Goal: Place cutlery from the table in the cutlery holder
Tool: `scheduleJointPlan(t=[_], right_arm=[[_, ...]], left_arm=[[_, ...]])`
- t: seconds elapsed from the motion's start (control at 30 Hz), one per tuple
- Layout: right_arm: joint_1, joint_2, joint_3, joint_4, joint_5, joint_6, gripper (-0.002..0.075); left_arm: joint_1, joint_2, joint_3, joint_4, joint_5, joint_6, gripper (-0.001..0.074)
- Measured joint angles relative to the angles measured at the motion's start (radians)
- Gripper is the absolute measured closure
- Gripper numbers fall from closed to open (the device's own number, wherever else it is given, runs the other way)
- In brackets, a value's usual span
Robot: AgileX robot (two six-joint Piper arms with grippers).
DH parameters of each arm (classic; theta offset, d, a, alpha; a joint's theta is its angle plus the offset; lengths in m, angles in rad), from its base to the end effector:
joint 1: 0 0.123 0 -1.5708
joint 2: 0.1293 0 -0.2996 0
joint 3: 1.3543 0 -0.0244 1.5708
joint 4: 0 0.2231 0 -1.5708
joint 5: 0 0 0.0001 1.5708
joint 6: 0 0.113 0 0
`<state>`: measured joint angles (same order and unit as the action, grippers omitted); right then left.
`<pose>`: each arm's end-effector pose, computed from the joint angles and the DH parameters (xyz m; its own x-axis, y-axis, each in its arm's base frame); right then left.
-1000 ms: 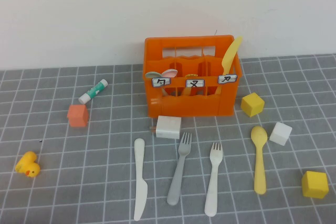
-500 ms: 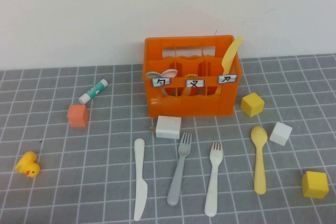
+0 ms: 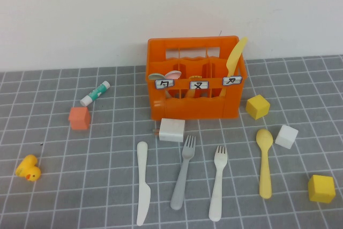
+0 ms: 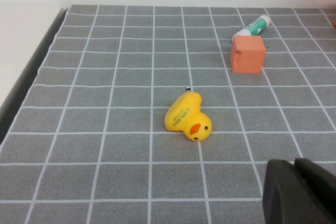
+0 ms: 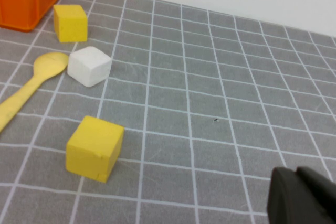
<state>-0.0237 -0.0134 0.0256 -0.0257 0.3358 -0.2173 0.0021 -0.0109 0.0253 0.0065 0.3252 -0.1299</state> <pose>0.0322 -0.0017 0.1695 -0.2578 -0.2332 -0.9376 -0.0307 0.9719 -0.2333 0.0326 0.0003 0.1706 -0.2473 -0.1239 -0.9610 -0.0349 0.9923 -0.1190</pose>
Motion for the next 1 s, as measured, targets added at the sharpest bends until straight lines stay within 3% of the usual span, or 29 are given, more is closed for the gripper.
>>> scheduleJointPlan(t=[1.0], right_arm=[[0.013, 0.0, 0.0, 0.0, 0.0, 0.0, 0.0729]], left_arm=[[0.0, 0.0, 0.0, 0.0, 0.0, -0.003, 0.0736]])
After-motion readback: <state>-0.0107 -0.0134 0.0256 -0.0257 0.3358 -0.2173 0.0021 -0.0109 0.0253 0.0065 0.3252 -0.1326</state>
